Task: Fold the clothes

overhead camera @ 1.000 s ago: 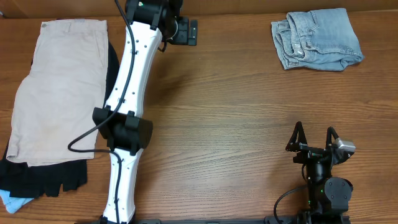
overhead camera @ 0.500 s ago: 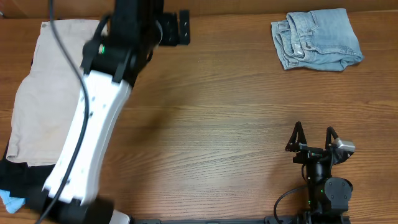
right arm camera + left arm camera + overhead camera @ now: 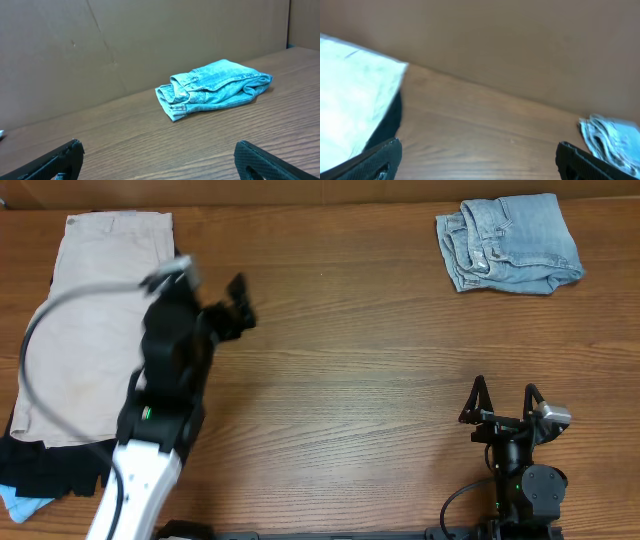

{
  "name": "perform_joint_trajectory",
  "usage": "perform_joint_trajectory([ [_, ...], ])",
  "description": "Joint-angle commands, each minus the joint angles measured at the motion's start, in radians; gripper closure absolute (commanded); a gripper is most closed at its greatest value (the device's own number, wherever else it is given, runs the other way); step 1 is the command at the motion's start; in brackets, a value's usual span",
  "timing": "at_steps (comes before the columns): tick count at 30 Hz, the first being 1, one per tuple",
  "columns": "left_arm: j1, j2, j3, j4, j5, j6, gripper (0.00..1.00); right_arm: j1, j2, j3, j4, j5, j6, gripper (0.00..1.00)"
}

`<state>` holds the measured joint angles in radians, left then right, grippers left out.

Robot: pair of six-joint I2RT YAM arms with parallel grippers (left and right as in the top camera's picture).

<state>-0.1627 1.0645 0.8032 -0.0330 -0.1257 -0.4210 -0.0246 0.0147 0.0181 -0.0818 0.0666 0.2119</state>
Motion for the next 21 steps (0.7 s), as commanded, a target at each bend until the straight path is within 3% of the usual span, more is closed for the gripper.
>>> perform_joint_trajectory([
  [1,0.077,-0.115,-0.202,0.077,0.048,-0.116,0.0,0.006,-0.012,-0.01,0.005,-0.002,-0.003,0.0],
  [6,0.151,-0.283,-0.432,0.173,0.074,-0.161,0.0,0.006,-0.012,-0.01,0.005,-0.002,-0.003,0.0],
  [17,0.157,-0.57,-0.786,0.406,0.006,-0.166,0.0,0.006,-0.012,-0.01,0.005,-0.001,-0.003,0.0],
  [21,0.156,-0.661,-0.798,0.346,0.003,-0.161,0.0,0.006,-0.012,-0.01,0.005,-0.001,-0.003,0.0],
])
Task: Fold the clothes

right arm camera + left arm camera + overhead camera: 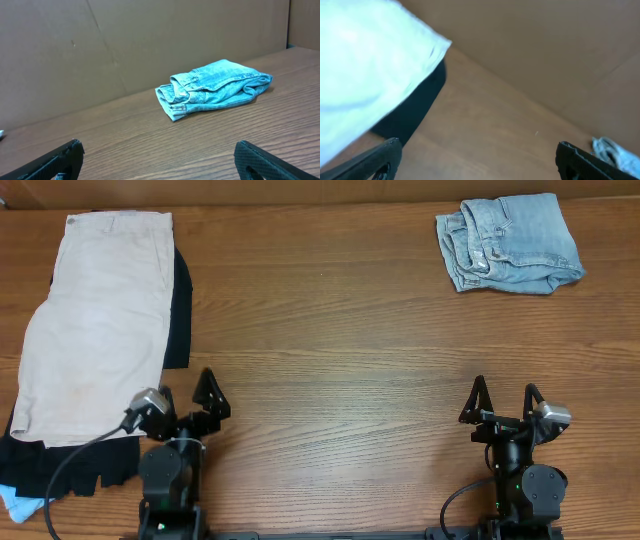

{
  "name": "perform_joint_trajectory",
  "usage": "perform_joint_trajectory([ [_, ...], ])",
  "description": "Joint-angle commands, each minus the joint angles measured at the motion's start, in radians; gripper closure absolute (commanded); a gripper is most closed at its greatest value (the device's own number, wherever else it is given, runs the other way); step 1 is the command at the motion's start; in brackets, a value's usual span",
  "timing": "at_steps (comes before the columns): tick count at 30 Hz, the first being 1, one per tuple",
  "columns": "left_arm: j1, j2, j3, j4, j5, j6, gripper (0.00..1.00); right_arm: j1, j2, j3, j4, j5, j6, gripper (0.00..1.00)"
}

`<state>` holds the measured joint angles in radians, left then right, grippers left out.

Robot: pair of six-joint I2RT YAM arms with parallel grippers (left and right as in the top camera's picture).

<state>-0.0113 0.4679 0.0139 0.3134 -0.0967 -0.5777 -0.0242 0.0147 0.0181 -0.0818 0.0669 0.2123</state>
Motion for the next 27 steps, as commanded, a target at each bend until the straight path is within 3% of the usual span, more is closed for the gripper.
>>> perform_joint_trajectory([
  [1,0.005,-0.08,-0.009,-0.003,-0.026,0.003,0.0,0.005,-0.012,-0.01,0.005,-0.002,-0.004,0.0],
  [15,0.005,-0.32,-0.009,-0.262,-0.026,0.147,0.0,0.005,-0.012,-0.01,0.005,-0.002,-0.004,0.0],
  [20,0.005,-0.419,-0.009,-0.378,0.024,0.272,0.0,0.005,-0.012,-0.01,0.005,-0.002,-0.004,0.0],
  [23,0.009,-0.463,-0.009,-0.39,0.121,0.44,0.0,0.005,-0.011,-0.01,0.005,-0.002,-0.004,0.0],
  [27,0.046,-0.463,-0.009,-0.388,0.154,0.472,0.0,0.005,-0.011,-0.01,0.005,-0.002,-0.004,0.0],
])
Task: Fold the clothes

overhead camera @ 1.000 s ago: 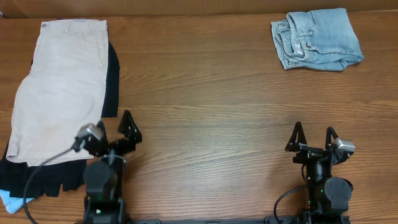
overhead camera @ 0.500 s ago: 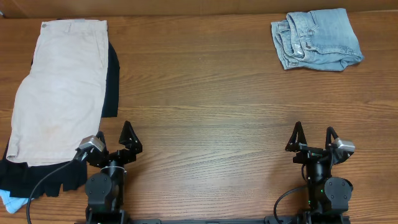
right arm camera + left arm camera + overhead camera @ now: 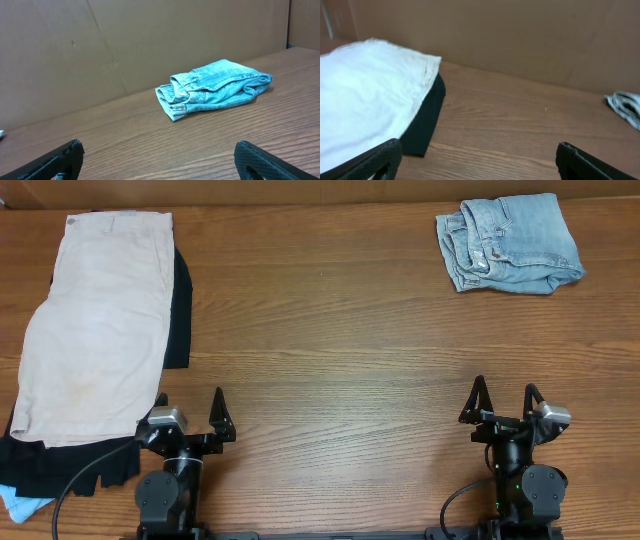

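Beige shorts lie spread flat at the table's left, on top of a black garment whose edge shows beside and below them. In the left wrist view the beige cloth and the black garment appear ahead to the left. Folded light-blue jeans sit at the far right, also in the right wrist view. My left gripper is parked open at the front edge, beside the pile's corner. The right gripper rests open at the front right, holding nothing.
A light-blue cloth corner pokes out under the black garment at the front left. A brown cardboard wall backs the wooden table.
The left gripper has shifted slightly back and straightened at the front edge; its camera now looks level along the table. The clothes and the right arm have not moved.
First the left arm was stretched out over the table beside the beige shorts, gripper open. Then it was folded back at the front edge, and now it sits parked and level there. The right arm stayed parked, and the jeans stayed folded.
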{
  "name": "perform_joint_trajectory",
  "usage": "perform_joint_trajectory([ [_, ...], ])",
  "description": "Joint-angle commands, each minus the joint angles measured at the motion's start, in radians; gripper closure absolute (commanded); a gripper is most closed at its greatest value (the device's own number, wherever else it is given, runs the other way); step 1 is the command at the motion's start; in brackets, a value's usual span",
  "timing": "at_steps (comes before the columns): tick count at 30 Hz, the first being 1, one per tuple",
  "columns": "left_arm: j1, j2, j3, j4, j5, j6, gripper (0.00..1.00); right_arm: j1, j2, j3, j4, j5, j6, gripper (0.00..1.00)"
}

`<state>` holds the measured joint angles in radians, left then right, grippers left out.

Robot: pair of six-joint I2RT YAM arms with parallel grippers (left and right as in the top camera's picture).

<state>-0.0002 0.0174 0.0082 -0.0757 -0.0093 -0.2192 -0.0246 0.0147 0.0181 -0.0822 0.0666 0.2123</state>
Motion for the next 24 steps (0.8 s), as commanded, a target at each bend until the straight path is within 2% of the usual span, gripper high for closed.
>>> perform_joint_trajectory([
  [1,0.048,-0.013,-0.003,0.001,0.068,0.104,0.0,0.006,-0.011,-0.01,0.005,-0.002,-0.004,0.0],
  [9,0.146,-0.014,-0.003,0.002,0.073,-0.019,0.0,0.006,-0.011,-0.01,0.005,-0.001,-0.004,0.0],
  [17,0.206,-0.013,-0.003,0.002,0.053,-0.021,0.0,0.006,-0.011,-0.01,0.005,-0.001,-0.004,0.0],
  [24,0.206,-0.013,-0.003,0.002,0.053,-0.021,0.0,0.006,-0.011,-0.01,0.005,-0.002,-0.004,0.0],
])
